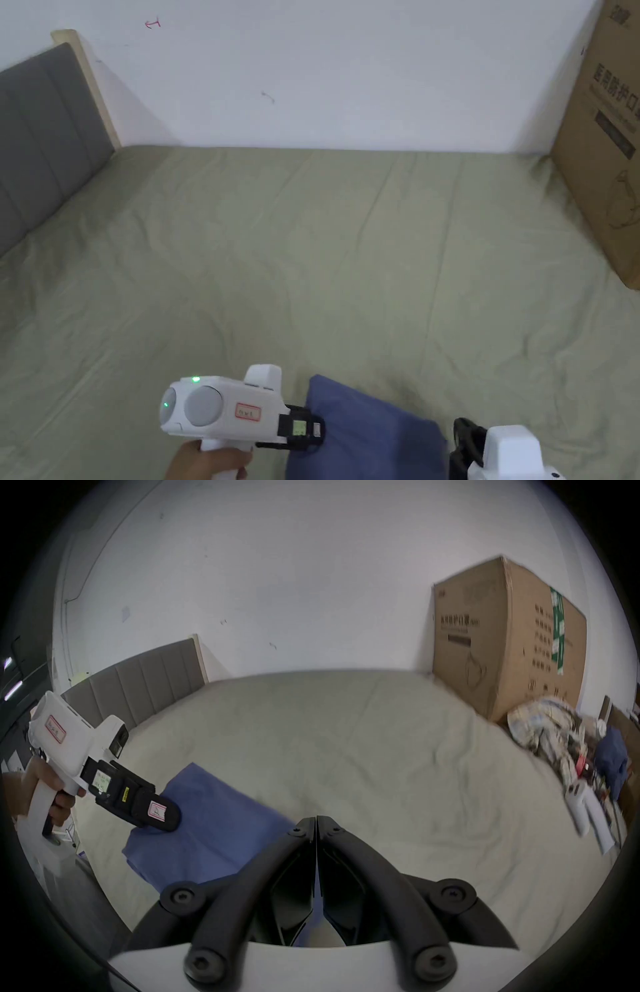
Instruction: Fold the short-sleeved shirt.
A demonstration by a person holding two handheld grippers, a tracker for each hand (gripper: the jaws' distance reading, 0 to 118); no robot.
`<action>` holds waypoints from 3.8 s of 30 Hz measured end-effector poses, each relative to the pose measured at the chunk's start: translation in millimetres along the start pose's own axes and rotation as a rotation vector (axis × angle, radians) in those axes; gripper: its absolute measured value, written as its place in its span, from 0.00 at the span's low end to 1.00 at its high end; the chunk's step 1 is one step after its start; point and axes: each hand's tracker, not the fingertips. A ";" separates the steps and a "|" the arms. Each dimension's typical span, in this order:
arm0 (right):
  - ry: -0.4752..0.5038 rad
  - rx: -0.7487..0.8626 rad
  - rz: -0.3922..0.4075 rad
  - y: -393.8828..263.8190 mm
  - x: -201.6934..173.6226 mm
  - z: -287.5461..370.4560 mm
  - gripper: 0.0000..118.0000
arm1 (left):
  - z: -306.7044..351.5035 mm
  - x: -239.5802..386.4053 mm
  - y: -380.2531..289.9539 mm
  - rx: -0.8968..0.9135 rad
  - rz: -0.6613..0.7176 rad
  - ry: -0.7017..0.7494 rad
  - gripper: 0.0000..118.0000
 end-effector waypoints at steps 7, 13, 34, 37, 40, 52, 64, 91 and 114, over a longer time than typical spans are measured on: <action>0.004 0.054 0.014 32.7 -19.2 -0.8 0.01 | 94.0 -120.1 40.4 0.013 -0.002 0.249 0.14; 0.007 0.054 0.046 48.2 -41.0 -21.7 0.01 | 160.3 -220.4 58.7 0.007 0.074 0.440 0.14; -0.014 0.046 0.067 80.3 -64.9 -51.3 0.01 | 188.8 -347.7 60.0 -0.033 0.219 0.668 0.45; -0.028 0.064 0.053 86.1 -59.0 -41.0 0.01 | 194.6 -326.0 57.3 0.048 0.176 0.717 0.77; -0.047 0.096 0.039 93.9 -50.9 -26.5 0.01 | 208.6 -295.0 59.3 0.156 0.150 0.712 0.78; -0.105 0.308 0.000 154.6 -9.8 57.8 0.01 | 259.8 -57.2 51.6 0.601 -0.081 0.734 0.77; -0.220 0.470 0.067 176.4 38.3 113.0 0.01 | 219.7 115.7 21.0 0.990 -0.273 0.616 0.75; -0.264 0.522 0.081 172.0 55.1 143.4 0.01 | 164.7 175.2 -4.1 1.126 -0.338 0.522 0.00; -0.261 0.535 0.083 172.1 47.5 152.4 0.01 | 168.3 180.5 -16.0 1.117 -0.374 0.525 0.00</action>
